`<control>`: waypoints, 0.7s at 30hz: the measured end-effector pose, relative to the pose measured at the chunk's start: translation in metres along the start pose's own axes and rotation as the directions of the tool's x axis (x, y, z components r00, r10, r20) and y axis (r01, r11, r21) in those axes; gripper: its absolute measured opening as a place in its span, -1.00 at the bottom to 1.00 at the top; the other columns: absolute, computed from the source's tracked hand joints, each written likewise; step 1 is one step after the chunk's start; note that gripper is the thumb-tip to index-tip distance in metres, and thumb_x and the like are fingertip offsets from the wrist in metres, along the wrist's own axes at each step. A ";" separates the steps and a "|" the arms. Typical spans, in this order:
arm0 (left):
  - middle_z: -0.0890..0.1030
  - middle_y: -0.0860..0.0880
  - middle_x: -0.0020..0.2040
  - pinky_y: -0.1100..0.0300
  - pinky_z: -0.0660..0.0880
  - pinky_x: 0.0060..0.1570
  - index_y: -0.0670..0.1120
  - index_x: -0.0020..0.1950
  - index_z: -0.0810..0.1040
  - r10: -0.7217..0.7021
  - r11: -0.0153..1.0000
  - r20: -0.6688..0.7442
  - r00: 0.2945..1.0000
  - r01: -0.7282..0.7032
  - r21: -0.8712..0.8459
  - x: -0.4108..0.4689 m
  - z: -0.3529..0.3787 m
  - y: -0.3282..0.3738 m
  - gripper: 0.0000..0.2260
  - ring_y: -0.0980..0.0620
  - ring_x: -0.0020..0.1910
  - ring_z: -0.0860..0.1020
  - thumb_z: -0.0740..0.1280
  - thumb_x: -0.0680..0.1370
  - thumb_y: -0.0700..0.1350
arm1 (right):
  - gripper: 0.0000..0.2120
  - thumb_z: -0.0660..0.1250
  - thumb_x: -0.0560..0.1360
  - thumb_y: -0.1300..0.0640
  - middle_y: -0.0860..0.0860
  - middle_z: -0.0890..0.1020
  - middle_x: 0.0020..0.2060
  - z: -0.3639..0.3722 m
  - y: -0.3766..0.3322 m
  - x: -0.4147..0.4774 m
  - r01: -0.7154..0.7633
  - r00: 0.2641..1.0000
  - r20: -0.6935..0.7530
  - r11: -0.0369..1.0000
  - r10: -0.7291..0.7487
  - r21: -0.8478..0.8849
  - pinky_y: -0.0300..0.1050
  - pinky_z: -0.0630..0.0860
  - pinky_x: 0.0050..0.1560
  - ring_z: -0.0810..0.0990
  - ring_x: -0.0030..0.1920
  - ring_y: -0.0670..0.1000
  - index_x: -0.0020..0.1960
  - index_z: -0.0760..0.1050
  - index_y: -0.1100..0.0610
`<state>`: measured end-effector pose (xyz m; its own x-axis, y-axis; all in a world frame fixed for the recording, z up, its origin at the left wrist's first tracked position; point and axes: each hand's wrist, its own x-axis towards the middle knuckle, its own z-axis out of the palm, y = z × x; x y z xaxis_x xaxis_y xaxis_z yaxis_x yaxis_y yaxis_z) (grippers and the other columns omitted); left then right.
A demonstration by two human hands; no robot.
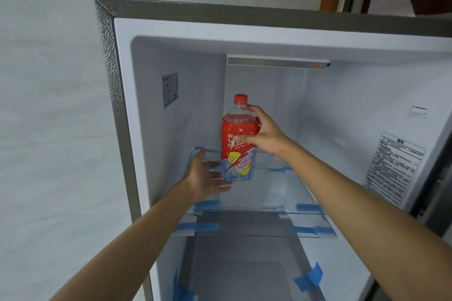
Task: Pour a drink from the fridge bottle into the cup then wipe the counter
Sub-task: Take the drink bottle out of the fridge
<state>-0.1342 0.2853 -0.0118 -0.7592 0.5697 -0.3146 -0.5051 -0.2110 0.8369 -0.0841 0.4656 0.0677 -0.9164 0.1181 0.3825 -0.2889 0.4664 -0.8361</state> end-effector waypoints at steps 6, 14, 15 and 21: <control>0.58 -0.26 0.16 -0.15 0.52 0.00 -0.20 0.37 0.40 0.010 0.994 0.053 0.999 -0.004 -0.108 -0.021 -0.007 0.004 -0.34 -0.27 0.07 0.60 0.01 0.61 0.33 | -0.27 0.57 0.36 0.27 -0.16 0.56 0.09 0.002 -0.021 -0.013 0.006 1.000 -0.022 1.000 -0.005 0.022 -0.29 0.61 -0.19 0.63 0.01 -0.13 0.41 0.32 -0.02; 0.59 -0.27 0.16 -0.19 0.50 0.09 -0.20 0.36 0.40 -0.027 0.990 0.094 0.995 0.039 -0.132 -0.050 -0.011 0.002 -0.36 -0.28 0.07 0.61 0.04 0.61 0.33 | -0.29 0.58 0.35 0.24 -0.12 0.58 0.10 0.013 -0.045 -0.041 -0.016 0.997 -0.073 1.000 0.017 0.009 -0.25 0.63 -0.14 0.63 0.04 -0.09 0.36 0.34 -0.08; 0.59 -0.27 0.17 -0.20 0.49 0.11 -0.20 0.36 0.40 -0.036 0.990 0.102 0.994 0.049 -0.134 -0.055 -0.012 0.000 -0.36 -0.28 0.07 0.61 0.05 0.61 0.33 | -0.29 0.59 0.34 0.23 -0.10 0.59 0.11 0.015 -0.048 -0.046 -0.019 0.996 -0.084 1.000 0.020 0.005 -0.21 0.64 -0.11 0.63 0.07 -0.07 0.36 0.34 -0.09; 0.53 -0.30 0.30 -0.25 0.42 0.24 -0.18 0.42 0.36 -0.099 0.983 0.173 0.980 0.123 -0.135 -0.085 -0.023 -0.006 -0.35 -0.30 0.11 0.59 0.05 0.61 0.33 | -0.27 0.59 0.33 0.22 -0.06 0.59 0.14 0.030 -0.067 -0.082 -0.061 0.987 -0.147 0.998 0.058 -0.014 -0.01 0.65 0.05 0.62 0.12 -0.04 0.37 0.34 -0.09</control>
<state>-0.0759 0.2202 -0.0008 -0.6231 0.7166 -0.3132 -0.6452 -0.2446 0.7238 0.0021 0.3982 0.0802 -0.8810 0.2724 0.3868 -0.2285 0.4707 -0.8522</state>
